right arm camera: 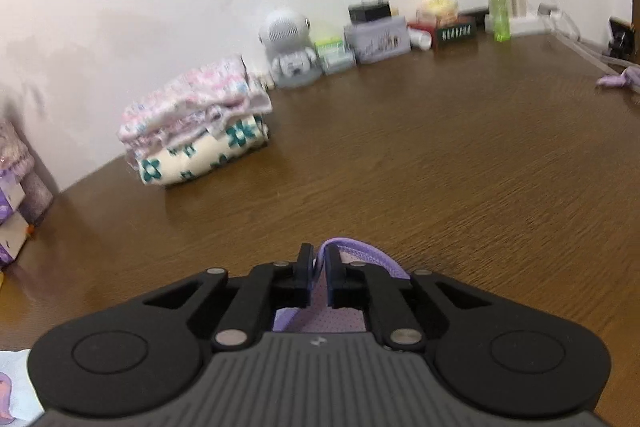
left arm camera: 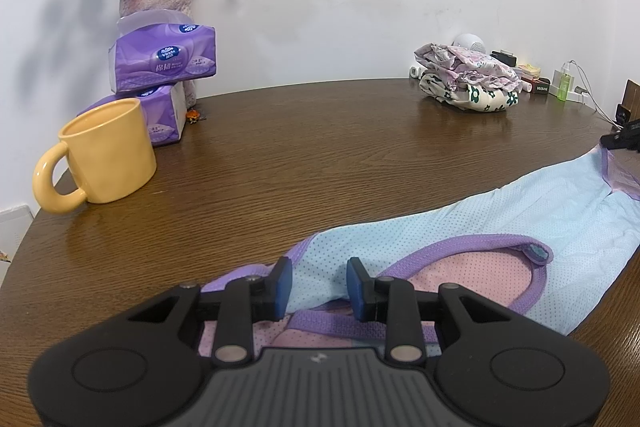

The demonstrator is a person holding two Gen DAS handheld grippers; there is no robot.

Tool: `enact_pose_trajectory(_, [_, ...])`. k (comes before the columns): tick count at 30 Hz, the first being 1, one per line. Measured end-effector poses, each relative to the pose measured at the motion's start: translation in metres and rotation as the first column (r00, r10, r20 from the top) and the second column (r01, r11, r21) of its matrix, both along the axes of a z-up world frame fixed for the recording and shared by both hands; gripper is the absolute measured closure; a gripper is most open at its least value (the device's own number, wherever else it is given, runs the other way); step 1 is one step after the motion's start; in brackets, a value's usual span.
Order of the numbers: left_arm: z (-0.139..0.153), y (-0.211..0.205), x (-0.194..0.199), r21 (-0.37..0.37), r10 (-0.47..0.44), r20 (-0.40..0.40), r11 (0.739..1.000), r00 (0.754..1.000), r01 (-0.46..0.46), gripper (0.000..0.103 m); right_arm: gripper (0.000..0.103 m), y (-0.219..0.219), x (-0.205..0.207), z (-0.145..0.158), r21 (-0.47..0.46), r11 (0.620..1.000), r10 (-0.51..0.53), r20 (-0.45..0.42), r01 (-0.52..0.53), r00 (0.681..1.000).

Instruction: Fold clothes

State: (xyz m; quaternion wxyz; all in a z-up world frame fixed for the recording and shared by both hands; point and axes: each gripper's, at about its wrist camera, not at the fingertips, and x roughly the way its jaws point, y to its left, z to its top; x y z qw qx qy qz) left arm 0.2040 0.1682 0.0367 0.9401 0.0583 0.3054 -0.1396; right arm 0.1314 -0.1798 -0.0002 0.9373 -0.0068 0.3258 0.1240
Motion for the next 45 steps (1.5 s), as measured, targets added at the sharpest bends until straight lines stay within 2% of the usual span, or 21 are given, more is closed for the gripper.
enact_pose_trajectory(20, [0.0000, 0.0007, 0.0007, 0.003, 0.000, 0.000, 1.000, 1.000, 0.000, 0.074, 0.093, 0.0018, -0.0006, 0.0002, 0.001, 1.000, 0.002, 0.000, -0.002, 1.000])
enact_pose_trajectory(26, [0.0001, 0.0005, 0.0006, 0.004, 0.000, 0.001, 1.000, 1.000, 0.000, 0.074, 0.089, 0.0023, -0.0007, 0.0002, 0.001, 1.000, 0.002, 0.000, -0.002, 1.000])
enact_pose_trajectory(29, [0.0000, 0.0005, 0.0005, 0.003, 0.000, 0.001, 1.000, 1.000, 0.000, 0.074, 0.079, 0.0026, -0.0008, 0.0003, 0.001, 1.000, 0.003, 0.000, -0.003, 1.000])
enact_pose_trajectory(31, [0.0000, 0.0004, 0.0004, 0.003, 0.000, 0.001, 1.000, 1.000, 0.000, 0.074, 0.064, 0.0027, -0.0009, 0.0003, 0.001, 1.000, 0.003, 0.000, -0.003, 1.000])
enact_pose_trajectory(33, [0.0000, 0.0002, 0.0003, 0.004, 0.000, 0.001, 1.000, 1.000, 0.000, 0.074, 0.062, 0.0029, -0.0009, 0.0003, 0.001, 1.000, 0.003, 0.000, -0.003, 1.000])
enact_pose_trajectory(38, [-0.0001, 0.0004, 0.0001, 0.003, -0.001, 0.000, 1.000, 1.000, 0.001, 0.074, 0.049, 0.0033, -0.0011, 0.0003, 0.001, 1.000, 0.003, 0.001, -0.003, 1.000])
enact_pose_trajectory(40, [-0.0002, 0.0003, 0.0002, 0.004, -0.001, 0.001, 1.000, 1.000, 0.001, 0.074, 0.037, 0.0035, -0.0011, 0.0003, 0.001, 1.000, 0.004, 0.001, -0.004, 1.000])
enact_pose_trajectory(45, [-0.0002, 0.0002, 0.0006, 0.004, -0.002, 0.001, 1.000, 1.000, 0.002, 0.073, 0.035, 0.0040, -0.0012, 0.0004, 0.002, 1.000, 0.004, 0.001, -0.004, 1.000])
